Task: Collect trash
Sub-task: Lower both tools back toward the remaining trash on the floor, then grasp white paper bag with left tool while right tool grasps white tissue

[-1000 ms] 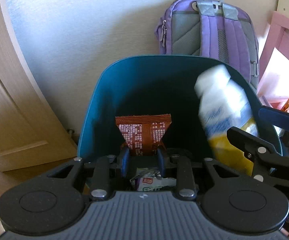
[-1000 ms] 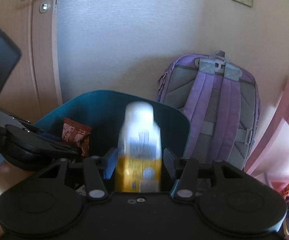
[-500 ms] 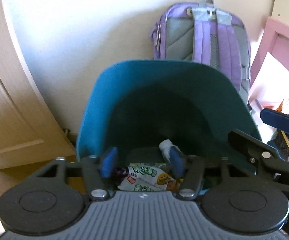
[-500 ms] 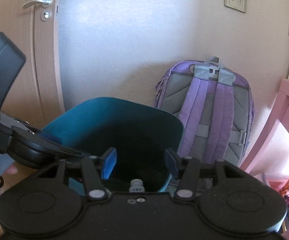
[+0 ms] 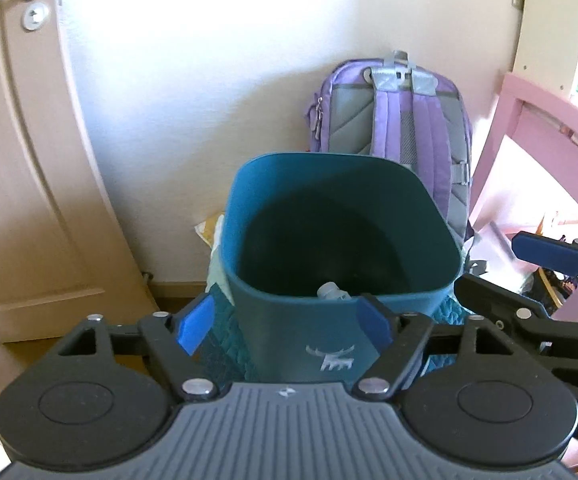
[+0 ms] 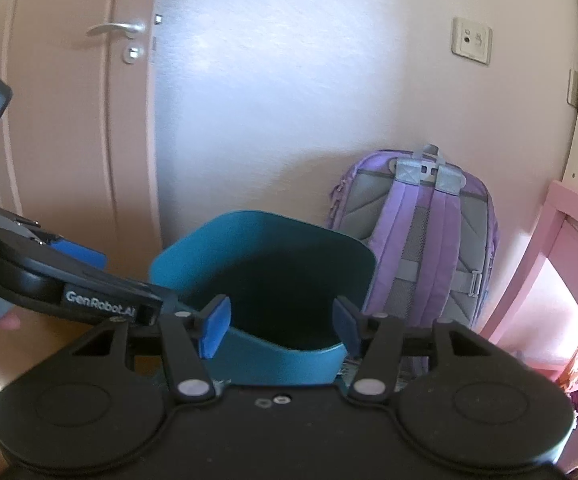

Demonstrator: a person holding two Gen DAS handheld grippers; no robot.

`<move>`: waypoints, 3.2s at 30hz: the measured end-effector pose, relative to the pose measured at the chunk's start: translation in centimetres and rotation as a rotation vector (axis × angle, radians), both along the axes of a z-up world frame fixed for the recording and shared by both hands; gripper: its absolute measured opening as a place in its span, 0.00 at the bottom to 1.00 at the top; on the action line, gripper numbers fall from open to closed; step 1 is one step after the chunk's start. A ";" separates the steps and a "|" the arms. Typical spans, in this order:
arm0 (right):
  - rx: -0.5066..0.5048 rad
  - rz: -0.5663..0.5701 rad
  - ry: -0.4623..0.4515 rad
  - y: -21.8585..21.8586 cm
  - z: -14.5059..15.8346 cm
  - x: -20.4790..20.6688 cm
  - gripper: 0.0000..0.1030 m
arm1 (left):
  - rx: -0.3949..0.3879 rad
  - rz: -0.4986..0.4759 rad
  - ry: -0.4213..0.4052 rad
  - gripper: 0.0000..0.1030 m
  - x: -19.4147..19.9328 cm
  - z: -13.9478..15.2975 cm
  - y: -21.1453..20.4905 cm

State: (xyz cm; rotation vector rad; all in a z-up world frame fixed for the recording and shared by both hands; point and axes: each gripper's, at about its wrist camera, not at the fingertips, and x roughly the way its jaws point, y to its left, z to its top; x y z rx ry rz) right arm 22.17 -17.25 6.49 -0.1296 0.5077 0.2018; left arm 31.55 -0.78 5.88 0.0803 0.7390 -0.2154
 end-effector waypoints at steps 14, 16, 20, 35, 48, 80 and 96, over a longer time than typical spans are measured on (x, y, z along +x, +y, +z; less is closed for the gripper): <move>0.011 0.121 0.021 4.7 0.5 -7.6 0.56 | -0.028 0.067 -0.022 0.80 -9.9 0.2 8.0; 0.004 0.147 0.032 5.6 -0.1 -8.0 0.56 | -0.037 0.082 -0.018 0.80 -10.8 -0.3 9.4; -0.017 0.202 0.069 7.3 -2.3 -8.2 0.56 | -0.064 0.115 -0.009 0.83 -12.1 -2.1 12.3; -0.129 0.353 0.266 13.3 -20.7 -3.9 0.56 | 0.012 0.285 0.144 1.00 -11.4 -21.1 22.8; -0.215 0.468 0.582 17.9 -39.5 -1.2 0.56 | 0.005 0.378 0.484 1.00 -6.7 -41.4 26.9; -0.151 0.447 1.118 23.0 -64.2 1.0 0.54 | 0.061 0.161 0.792 0.64 -5.5 -65.1 23.6; -0.060 0.344 1.118 19.9 -63.1 1.5 0.04 | -0.020 0.254 0.768 0.06 -6.1 -63.4 25.5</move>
